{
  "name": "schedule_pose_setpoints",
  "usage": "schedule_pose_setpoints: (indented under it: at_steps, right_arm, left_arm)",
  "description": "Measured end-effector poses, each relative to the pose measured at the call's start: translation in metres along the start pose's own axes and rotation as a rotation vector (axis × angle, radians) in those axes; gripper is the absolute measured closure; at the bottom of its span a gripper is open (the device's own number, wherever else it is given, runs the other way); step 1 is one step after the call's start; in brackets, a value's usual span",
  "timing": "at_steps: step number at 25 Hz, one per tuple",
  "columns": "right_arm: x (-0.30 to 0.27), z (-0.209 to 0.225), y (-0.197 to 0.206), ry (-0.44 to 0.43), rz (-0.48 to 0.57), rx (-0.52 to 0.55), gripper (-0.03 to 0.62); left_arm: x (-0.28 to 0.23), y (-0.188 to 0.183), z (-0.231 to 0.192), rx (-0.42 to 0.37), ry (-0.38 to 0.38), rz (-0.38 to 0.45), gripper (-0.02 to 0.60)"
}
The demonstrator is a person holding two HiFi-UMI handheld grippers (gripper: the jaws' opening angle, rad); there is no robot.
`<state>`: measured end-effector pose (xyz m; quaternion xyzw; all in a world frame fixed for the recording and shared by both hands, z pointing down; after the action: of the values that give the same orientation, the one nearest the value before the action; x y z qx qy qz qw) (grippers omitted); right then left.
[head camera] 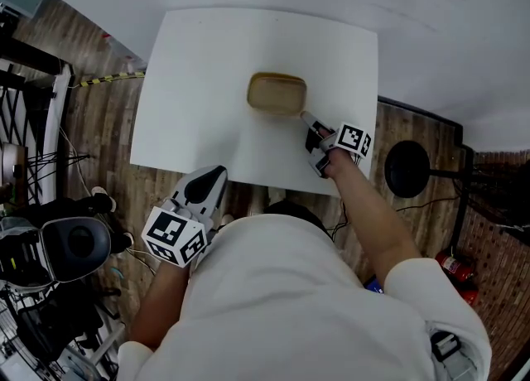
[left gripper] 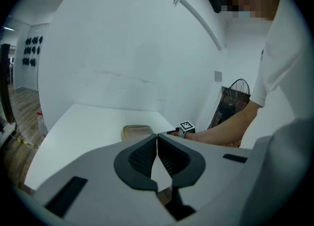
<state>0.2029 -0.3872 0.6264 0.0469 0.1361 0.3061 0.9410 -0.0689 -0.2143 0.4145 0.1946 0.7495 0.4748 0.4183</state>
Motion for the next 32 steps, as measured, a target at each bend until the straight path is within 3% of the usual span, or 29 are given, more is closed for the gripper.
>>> schedule_pose_setpoints:
  at_steps: [10, 16, 23, 27, 32]
  right_arm:
    - [0.022, -0.011, 0.001, -0.034, 0.066, -0.016, 0.553]
    - [0.066, -0.03, 0.029, -0.051, 0.114, -0.004, 0.556]
    - [0.038, -0.062, 0.05, -0.092, 0.161, -0.053, 0.557]
    - [0.03, -0.098, 0.084, -0.118, 0.168, -0.048, 0.557]
    - [0.027, -0.154, 0.157, -0.152, 0.177, -0.04, 0.559]
  left_arm:
    - [0.008, -0.001, -0.009, -0.017, 0.042, 0.025, 0.563]
    - [0.04, 0.014, 0.009, -0.025, 0.071, 0.06, 0.563]
    - [0.056, 0.013, -0.05, 0.002, 0.102, 0.049, 0.563]
    - [0.09, 0.018, -0.074, 0.012, 0.119, 0.057, 0.563]
    - [0.156, 0.032, -0.103, 0.008, 0.138, 0.078, 0.563]
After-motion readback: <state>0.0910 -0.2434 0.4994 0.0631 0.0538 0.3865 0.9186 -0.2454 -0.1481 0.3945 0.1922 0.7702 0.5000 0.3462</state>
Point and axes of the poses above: the fingertips, and each gripper's own axes: x backward along the fingers, z to its right, y out of its underside, the point moved 7 cm from there along x, backward along the fingers, and after that the axes turned 4 degrees about -x, right-handed, at the moved point
